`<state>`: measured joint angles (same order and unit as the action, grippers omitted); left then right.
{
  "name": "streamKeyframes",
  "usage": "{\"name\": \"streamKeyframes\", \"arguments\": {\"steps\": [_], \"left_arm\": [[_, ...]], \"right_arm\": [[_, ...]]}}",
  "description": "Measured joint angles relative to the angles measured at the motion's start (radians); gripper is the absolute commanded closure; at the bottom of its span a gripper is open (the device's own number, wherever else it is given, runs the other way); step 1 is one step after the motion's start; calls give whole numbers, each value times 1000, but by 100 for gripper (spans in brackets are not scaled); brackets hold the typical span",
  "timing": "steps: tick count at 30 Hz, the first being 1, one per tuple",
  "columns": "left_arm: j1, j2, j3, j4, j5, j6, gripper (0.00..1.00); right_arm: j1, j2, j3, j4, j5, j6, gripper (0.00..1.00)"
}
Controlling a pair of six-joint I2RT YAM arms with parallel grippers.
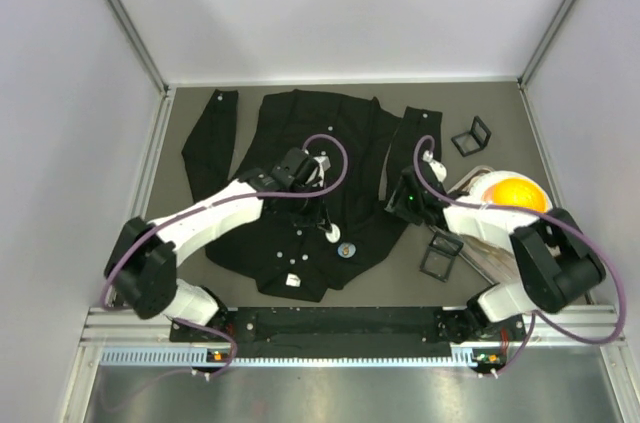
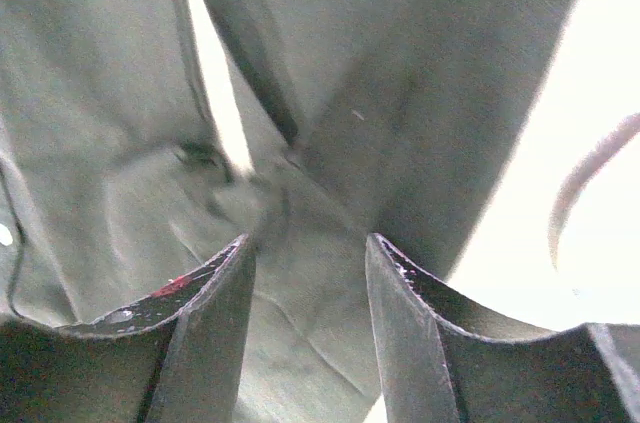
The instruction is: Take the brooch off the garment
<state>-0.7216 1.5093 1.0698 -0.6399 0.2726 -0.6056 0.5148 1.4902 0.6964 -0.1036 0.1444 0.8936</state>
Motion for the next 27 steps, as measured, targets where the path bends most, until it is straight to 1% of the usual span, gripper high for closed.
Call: {"name": "streamKeyframes", "arguments": {"steps": [3, 6, 10, 12, 14, 16, 17, 19, 22, 27], "left_arm": [[0, -111, -73, 108, 23, -26, 100], [0, -188, -128, 214, 31, -51, 100], [2, -225, -158, 330, 52, -70, 100], [2, -233, -174, 397, 66, -74, 100], [2, -243, -207, 479, 88, -76, 100], [2, -260, -253, 554, 108, -76, 100], [2, -272, -282, 594, 118, -76, 100], [2, -302, -328, 655, 136, -73, 100], [2, -341, -368, 747, 174, -70, 100], [2, -377, -402, 905, 257, -77, 100]], "right_arm": [[5, -104, -77, -56, -4, -5, 52], [7, -184, -123, -101, -43, -28, 50], [13, -269, -141, -154, -110, -111, 48], [14, -330, -136, -179, -152, -173, 45], [21, -397, -118, -203, -210, -240, 39], [29, -475, -97, -208, -312, -299, 38], [31, -515, -85, -209, -366, -325, 35], [34, -589, -76, -204, -479, -360, 33], [35, -692, -78, -180, -652, -390, 35], [40, -748, -103, -74, -837, -388, 47]]}}
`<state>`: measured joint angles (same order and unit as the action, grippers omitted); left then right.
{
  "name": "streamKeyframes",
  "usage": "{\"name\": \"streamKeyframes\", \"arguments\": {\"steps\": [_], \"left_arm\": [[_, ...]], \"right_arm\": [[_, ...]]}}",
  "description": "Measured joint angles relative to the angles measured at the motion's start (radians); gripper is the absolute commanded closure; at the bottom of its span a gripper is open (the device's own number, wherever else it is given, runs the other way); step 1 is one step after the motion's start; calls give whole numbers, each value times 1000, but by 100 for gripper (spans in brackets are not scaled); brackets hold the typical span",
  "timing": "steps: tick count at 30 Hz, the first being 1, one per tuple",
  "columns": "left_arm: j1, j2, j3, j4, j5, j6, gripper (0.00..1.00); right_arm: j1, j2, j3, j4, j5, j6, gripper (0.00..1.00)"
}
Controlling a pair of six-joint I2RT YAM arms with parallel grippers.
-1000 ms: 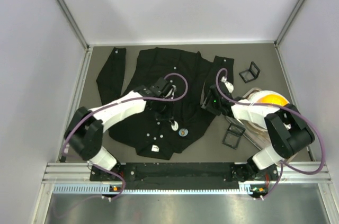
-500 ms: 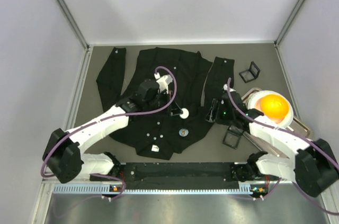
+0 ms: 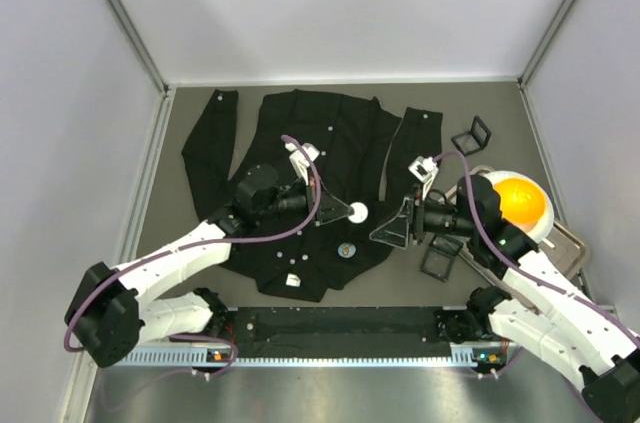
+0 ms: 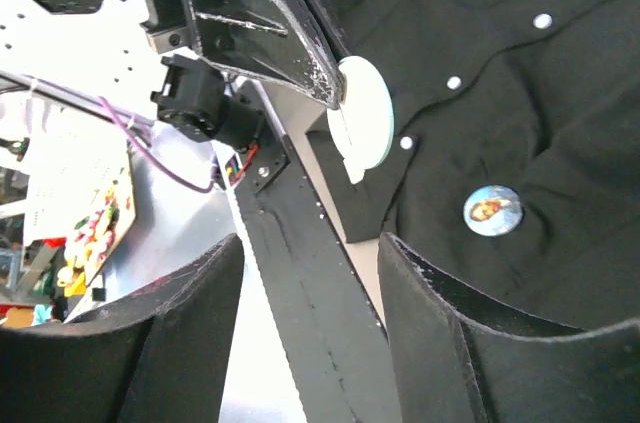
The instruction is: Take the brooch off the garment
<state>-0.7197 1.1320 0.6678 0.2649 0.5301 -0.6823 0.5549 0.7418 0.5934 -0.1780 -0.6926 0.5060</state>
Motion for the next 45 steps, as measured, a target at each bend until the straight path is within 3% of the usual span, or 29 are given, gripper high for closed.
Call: {"name": "streamKeyframes", "arguments": {"steps": [8, 18, 36, 45], "left_arm": [[0, -11, -59, 169, 86, -66, 100], [0, -11, -84, 318, 154, -151, 100], [0, -11, -87, 316, 162, -153, 100], [0, -11, -87, 304, 158, -142, 100]], "right_arm": [[2, -22, -70, 167, -100, 64, 65], [2, 3, -72, 262, -92, 118, 67], [2, 57, -72, 383, -73, 183, 73], [7, 74, -72, 398, -61, 195, 83]]}}
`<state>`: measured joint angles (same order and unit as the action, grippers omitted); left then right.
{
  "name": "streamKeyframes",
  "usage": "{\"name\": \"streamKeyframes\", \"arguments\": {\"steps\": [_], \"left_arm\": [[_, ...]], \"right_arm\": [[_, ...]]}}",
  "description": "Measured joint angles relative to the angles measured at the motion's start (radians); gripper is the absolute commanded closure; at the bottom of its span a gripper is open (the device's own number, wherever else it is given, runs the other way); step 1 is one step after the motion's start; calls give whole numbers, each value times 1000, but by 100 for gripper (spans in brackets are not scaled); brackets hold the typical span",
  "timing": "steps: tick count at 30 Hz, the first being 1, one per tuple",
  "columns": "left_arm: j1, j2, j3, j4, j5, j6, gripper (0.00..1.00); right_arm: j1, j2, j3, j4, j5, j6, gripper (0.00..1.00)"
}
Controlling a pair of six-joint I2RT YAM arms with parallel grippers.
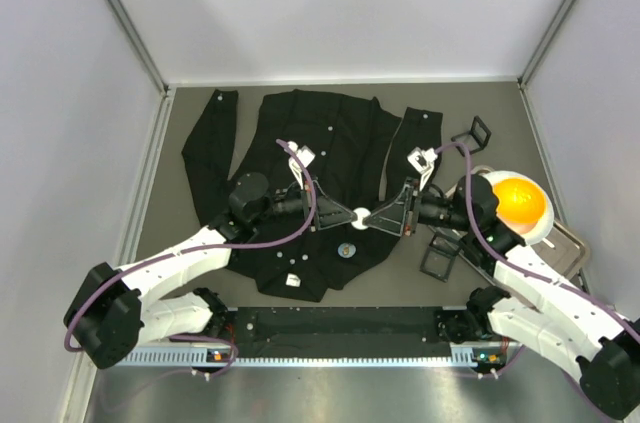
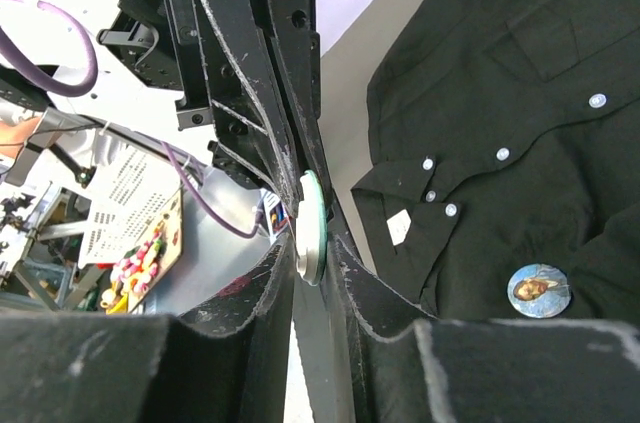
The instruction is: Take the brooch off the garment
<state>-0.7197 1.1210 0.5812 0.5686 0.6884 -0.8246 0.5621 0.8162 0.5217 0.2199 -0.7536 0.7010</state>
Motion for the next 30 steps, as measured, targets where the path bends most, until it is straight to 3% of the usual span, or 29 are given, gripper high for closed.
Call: {"name": "streamKeyframes", "arguments": {"steps": [18, 30], "left_arm": [[14, -13, 0, -85, -16, 71, 100], [11, -48, 0, -123, -46, 97, 100]], "right_arm": [[39, 44, 0, -13, 73, 9, 100], [79, 17, 0, -51, 196, 71, 100]]}}
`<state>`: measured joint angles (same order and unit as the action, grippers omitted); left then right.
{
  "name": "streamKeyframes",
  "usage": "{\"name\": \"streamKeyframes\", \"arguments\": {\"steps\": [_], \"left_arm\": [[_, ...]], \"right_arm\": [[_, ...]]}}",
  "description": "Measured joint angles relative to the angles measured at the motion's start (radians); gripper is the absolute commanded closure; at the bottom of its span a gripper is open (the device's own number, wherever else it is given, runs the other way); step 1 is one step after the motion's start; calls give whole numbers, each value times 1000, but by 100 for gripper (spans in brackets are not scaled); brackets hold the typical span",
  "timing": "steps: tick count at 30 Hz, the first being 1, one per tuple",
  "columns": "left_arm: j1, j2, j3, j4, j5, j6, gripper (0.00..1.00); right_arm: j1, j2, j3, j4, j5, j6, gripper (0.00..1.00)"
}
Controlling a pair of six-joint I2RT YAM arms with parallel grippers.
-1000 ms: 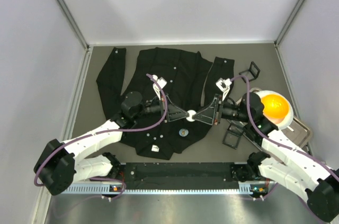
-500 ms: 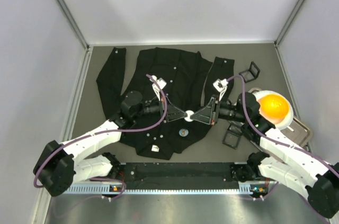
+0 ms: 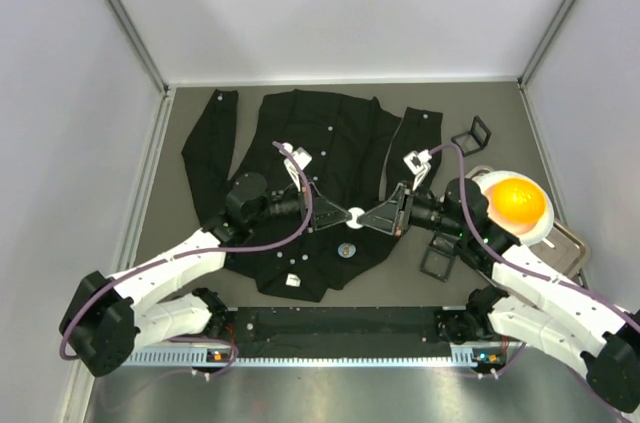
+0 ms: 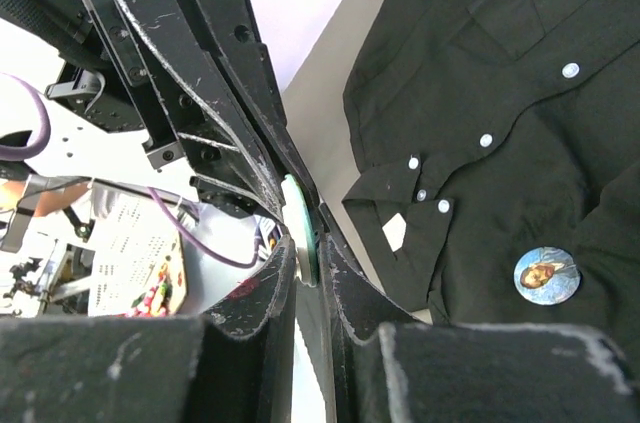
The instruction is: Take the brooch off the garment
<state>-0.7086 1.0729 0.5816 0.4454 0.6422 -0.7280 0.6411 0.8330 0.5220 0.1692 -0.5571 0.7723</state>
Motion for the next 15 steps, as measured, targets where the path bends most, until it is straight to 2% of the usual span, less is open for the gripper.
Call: {"name": "streamKeyframes", "arguments": {"steps": [15], "left_arm": [[1, -30, 10, -84, -28, 54, 100]], "right_arm": [[43, 21, 44, -98, 101, 61, 100]]}}
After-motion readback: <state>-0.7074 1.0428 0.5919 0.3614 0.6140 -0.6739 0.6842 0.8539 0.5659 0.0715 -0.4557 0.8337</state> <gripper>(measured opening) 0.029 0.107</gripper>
